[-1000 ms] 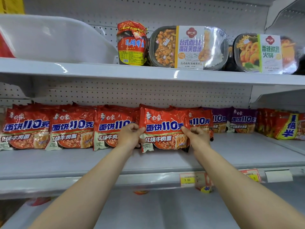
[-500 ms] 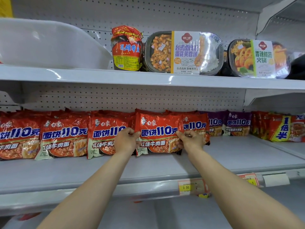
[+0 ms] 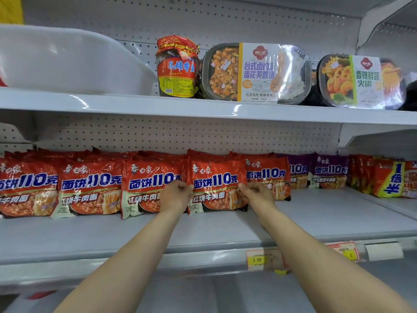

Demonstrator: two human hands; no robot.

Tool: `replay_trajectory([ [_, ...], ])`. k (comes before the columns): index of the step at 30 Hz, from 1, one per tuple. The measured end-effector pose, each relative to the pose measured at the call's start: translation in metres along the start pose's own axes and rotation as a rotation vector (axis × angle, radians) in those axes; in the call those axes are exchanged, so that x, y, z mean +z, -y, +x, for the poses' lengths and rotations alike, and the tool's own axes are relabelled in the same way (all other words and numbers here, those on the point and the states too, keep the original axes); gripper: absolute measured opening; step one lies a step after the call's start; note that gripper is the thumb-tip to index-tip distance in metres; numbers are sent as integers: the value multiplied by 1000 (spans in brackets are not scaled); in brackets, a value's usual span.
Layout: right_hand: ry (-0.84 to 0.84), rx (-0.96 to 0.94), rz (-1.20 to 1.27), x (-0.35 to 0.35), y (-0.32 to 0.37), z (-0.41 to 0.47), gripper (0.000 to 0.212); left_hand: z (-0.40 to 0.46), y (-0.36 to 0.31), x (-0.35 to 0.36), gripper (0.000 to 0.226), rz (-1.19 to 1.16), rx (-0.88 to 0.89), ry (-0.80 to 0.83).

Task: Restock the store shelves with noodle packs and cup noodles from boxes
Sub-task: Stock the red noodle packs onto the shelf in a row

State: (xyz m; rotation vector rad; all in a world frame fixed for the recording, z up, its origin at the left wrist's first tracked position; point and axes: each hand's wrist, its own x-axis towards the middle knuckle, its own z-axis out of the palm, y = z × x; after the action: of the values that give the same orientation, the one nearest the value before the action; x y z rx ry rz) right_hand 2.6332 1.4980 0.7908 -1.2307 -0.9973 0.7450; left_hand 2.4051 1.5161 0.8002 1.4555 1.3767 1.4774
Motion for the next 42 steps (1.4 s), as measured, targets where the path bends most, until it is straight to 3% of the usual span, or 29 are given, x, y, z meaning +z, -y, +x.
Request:
replay_trajectory([
  [4,33,-41,-137,-2,2,-3,31,-6,-4,0,29,37,14,32],
  [8,18,-139,-315,-5,6,-14,49,-19,-15,2,47,189,136,38],
  [11,-5,-253,-490,-5,5,-21,34,-34,-21,9,46,350,171,49],
  [13,52,-280,-492,-2,5,-23,19,-42,-24,17,50,421,115,104],
  [16,125,-254,-464,5,5,-30,17,-50,-27,28,59,450,36,177],
  [21,166,-227,-470,9,1,-31,24,-45,-18,37,67,383,0,177],
  [27,217,-212,-496,11,2,-28,35,-37,-11,38,62,275,-1,137],
  [36,259,-93,-373,-3,17,-42,41,-46,-19,37,66,189,-44,137],
  [42,256,-130,-303,-30,37,-60,43,-80,-44,52,53,-10,-23,45],
])
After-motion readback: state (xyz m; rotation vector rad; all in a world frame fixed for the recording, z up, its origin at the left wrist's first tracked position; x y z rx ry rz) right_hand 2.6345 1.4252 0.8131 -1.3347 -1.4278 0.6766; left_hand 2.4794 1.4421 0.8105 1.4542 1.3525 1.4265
